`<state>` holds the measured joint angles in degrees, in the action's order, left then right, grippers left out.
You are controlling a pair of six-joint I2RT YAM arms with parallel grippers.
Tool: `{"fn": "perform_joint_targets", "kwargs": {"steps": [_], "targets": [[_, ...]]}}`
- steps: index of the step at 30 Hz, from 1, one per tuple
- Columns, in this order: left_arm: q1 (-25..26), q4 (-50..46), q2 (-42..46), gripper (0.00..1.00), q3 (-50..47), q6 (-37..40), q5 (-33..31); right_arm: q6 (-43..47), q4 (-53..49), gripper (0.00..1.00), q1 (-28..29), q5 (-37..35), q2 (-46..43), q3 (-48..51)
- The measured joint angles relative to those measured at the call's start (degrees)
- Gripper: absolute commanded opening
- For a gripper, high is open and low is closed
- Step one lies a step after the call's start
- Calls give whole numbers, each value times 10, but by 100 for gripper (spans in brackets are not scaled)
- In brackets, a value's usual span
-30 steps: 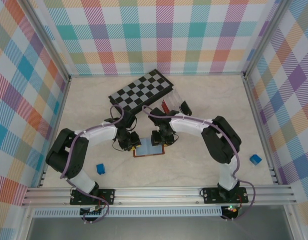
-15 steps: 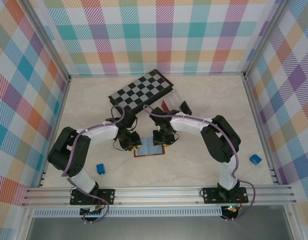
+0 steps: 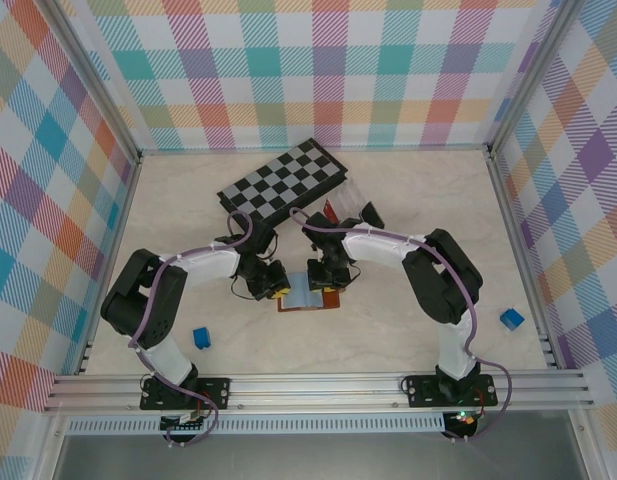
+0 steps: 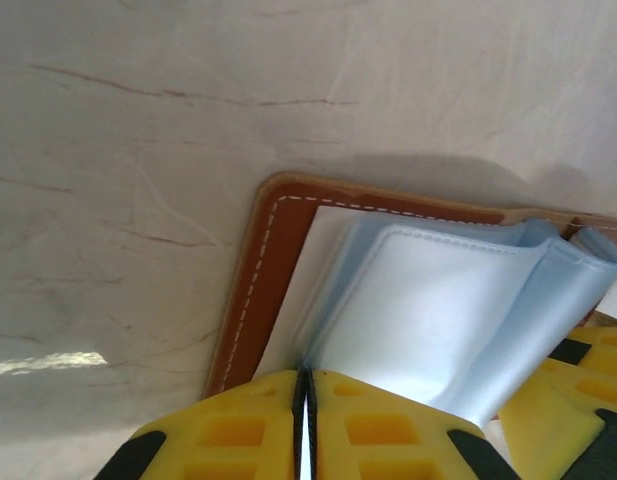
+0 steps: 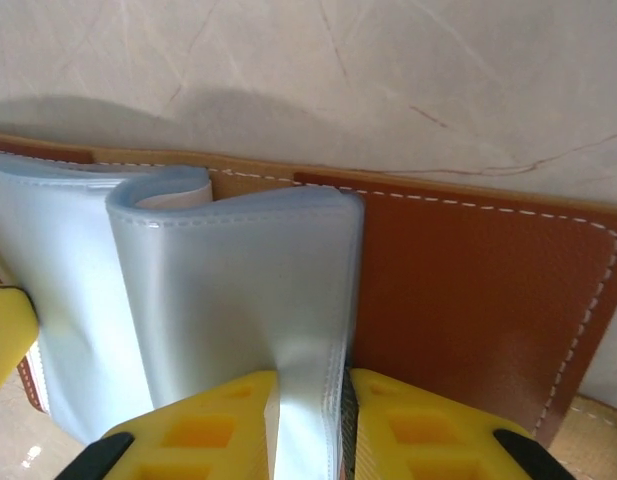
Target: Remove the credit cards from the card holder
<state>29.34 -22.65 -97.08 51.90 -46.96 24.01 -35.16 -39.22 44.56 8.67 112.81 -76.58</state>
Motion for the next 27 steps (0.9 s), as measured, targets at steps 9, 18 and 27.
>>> {"fn": "perform_joint_targets", "kwargs": {"steps": [9,18,27], "targets": [[11,23,0,12,0,2,24,0,17,24,2,15,0,2],[11,-24,35,23,6,22,-12,0,19,24,2,14,0,4],[1,-81,88,33,13,33,-76,0,19,24,2,13,3,4]]}}
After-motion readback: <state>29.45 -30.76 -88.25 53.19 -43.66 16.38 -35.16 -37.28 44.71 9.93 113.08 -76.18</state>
